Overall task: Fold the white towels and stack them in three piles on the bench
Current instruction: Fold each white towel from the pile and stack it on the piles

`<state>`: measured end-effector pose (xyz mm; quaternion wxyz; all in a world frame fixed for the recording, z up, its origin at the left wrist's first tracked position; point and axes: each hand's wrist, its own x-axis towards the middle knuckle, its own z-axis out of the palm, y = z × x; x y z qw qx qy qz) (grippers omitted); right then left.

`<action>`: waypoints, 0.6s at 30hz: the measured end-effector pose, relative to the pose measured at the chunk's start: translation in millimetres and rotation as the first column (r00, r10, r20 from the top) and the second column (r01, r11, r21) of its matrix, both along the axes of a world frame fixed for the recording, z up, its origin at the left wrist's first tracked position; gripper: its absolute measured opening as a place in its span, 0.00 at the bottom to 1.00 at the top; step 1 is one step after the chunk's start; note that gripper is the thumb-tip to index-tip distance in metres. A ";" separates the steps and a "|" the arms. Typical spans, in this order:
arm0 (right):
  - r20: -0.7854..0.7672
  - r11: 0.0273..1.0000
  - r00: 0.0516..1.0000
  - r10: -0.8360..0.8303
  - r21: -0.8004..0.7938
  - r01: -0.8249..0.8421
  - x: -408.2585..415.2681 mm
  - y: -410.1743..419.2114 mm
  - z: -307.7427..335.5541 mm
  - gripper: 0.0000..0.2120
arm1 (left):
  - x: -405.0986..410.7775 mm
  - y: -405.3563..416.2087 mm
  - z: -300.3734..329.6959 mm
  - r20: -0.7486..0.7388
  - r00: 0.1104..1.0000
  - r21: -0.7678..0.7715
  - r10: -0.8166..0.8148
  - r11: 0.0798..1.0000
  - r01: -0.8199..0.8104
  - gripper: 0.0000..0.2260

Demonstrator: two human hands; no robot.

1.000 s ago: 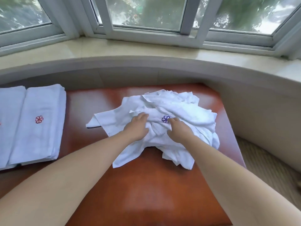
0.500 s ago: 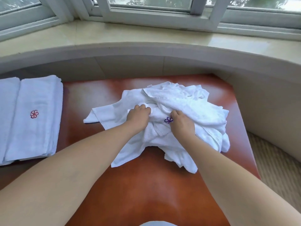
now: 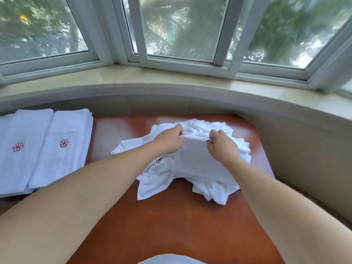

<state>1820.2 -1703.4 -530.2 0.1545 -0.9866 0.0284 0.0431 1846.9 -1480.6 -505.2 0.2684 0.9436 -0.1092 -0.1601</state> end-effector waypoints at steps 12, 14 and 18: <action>0.254 0.977 0.961 -0.104 0.208 0.050 -54.5 31.7 196.2 0.07 | -54.1 33.4 183.2 0.400 0.909 -0.293 0.117 0.956 0.006 0.06; 0.210 0.976 0.976 -0.064 0.219 0.017 -67.9 42.7 203.8 0.06 | -67.9 47.8 190.2 0.423 0.900 -0.255 0.107 0.967 0.005 0.06; 0.425 0.941 0.899 -0.106 0.334 -0.047 -77.7 65.8 247.2 0.05 | -88.2 73.3 219.1 0.511 0.837 -0.348 0.193 0.938 -0.004 0.06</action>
